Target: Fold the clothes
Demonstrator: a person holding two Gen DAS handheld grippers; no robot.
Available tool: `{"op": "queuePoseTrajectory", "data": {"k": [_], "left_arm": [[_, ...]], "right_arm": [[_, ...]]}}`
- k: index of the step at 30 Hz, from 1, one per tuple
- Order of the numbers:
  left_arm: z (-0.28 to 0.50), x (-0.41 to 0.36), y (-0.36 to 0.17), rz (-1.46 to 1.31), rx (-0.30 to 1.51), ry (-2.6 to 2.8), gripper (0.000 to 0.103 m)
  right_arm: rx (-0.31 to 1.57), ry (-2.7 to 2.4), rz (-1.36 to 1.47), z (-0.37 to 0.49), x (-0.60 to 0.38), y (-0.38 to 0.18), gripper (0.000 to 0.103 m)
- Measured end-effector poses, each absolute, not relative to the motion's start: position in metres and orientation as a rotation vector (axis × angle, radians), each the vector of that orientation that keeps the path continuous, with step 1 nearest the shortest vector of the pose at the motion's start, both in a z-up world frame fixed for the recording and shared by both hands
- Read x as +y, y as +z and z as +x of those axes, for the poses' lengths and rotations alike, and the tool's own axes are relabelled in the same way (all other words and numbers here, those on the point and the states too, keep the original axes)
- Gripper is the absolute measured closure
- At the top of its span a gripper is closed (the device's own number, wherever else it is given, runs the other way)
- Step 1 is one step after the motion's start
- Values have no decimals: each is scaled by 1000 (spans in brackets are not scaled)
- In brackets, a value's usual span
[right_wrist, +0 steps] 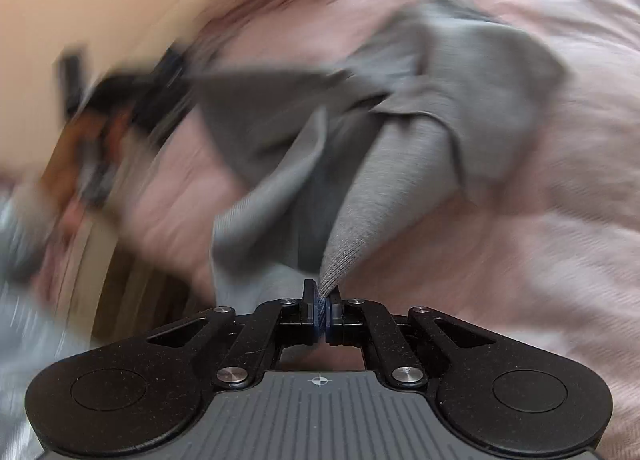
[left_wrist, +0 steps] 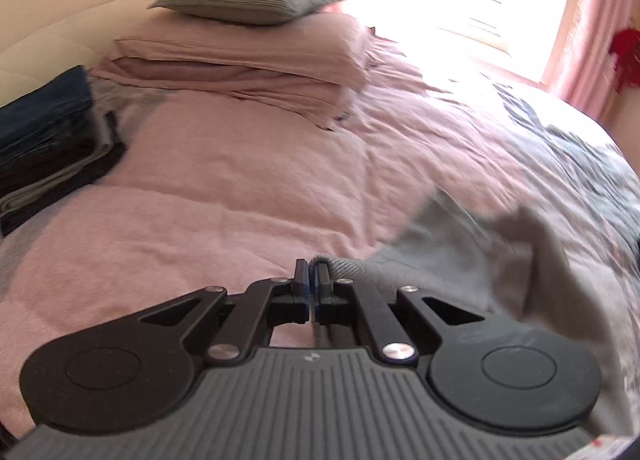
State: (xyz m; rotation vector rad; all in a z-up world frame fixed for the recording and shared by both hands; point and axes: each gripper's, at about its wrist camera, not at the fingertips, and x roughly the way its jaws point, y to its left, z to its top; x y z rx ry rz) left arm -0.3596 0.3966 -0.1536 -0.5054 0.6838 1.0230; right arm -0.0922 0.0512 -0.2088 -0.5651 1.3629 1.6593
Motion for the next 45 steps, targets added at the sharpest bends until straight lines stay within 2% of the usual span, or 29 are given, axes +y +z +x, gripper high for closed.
{"op": "queuePoseTrajectory", "data": {"k": [1,3,4,5,6,9,14,17,20,25,29,33,35,37,38,39,41,45], "left_arm": [[-363,398,-154,-475,710,1041,101],[-362,399,-165,-435,796,1053,102],[-362,398,-174,-436,833,1062,102],[-364,395,-182,-453,852,1062,101],[-366,393,-189,-486,862,1044,94],[-378,379,-206,-619,853,1049,86],[-391,347,-221,-820,786,1031,76],[-386,340,-230,-886,750,1011,75],[-370,348,-246,-916,720,1007,65],[-359,367,-279,-1001,685,1068,64],[-360,369,-299,-1063,688,1104,62],[-358,359,-308,-1111,662,1112,62],[-352,358,-309,-1096,665,1134,61],[-349,358,-310,-1099,666,1145,67],[-347,358,-309,-1099,677,1141,75],[-346,358,-309,-1096,694,1138,88],[-346,354,-302,-1078,701,1140,95],[-350,339,-260,-995,649,1164,98]], "right_arm": [[1393,1629,-671,-96,52,-220,102],[1395,1494,-779,-81,54,-237,78],[1375,1432,-795,-68,56,-240,74],[1338,1379,-800,-53,60,-240,73],[1291,1330,-798,-37,66,-238,72],[1166,1221,-734,17,94,-224,71],[1098,1325,-558,78,177,-208,68],[1124,1474,-456,89,237,-209,64],[1198,1634,-427,78,295,-224,63],[1322,1625,-601,72,358,-287,62],[1367,1532,-783,88,376,-330,62],[1599,1621,-574,104,374,-349,62],[1571,1652,-600,96,375,-348,63],[1520,1658,-668,93,375,-350,74],[1518,1639,-670,96,373,-351,92],[1550,1632,-630,103,371,-351,95],[1560,1661,-525,113,361,-339,99],[1509,1739,-279,123,330,-287,100]]}}
